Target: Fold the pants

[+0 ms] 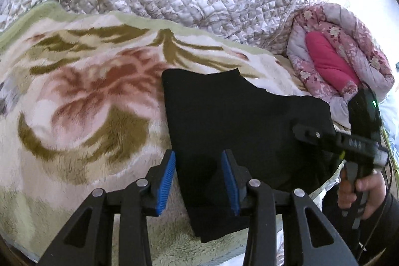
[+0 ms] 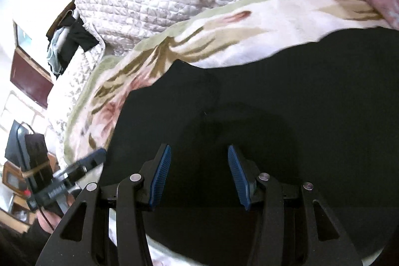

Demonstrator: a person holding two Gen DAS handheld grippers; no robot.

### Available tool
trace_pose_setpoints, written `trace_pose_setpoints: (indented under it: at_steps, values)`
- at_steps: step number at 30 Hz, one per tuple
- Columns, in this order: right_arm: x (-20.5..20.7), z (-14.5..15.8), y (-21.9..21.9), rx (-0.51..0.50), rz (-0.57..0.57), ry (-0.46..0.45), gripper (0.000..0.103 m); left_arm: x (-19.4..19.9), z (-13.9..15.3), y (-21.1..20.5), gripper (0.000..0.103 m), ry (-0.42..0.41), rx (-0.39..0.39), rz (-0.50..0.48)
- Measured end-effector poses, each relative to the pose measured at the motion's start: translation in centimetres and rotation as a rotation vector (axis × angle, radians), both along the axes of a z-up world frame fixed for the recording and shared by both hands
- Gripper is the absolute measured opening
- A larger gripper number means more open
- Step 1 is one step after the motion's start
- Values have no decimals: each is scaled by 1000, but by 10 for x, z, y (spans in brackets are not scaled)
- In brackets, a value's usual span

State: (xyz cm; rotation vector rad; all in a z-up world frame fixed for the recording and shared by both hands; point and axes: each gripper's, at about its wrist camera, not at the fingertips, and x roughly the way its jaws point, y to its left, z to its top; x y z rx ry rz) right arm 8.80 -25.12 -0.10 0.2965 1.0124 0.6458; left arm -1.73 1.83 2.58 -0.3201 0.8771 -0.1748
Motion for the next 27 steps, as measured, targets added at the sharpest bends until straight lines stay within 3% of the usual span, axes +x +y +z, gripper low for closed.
trace_pose_setpoints:
  at_steps: [3,4,5,6,10,13,14,21,25,27]
  values:
    - [13,-4,11,11,29,22,47,0,-2,1,41,4,-5,0]
    - [14,-3,12,15,31,32,41,-1,-2,1,41,6,-6,-1]
    - [15,-2,13,14,34,43,9,-2,-2,1,41,6,-6,-1]
    - [11,2,13,16,22,39,4,-2,-2,1,41,4,-4,-1]
    - [-9,14,-2,59,-28,0,3,-6,2,1,41,-16,5,-13]
    - [-8,-9,-8,16,-60,64,3,-7,-1,1,41,-8,3,-19]
    - [-10,-10,-11,42,-73,62,3,-6,-3,0,41,2,5,-21]
    - [-9,6,-7,40,-46,14,4,-14,0,-2,41,-1,8,-30]
    - [0,-10,-13,71,-41,105,9,-14,0,-3,41,3,8,-33]
    - [7,-6,-19,114,-66,100,22,-14,0,-4,41,2,10,-36]
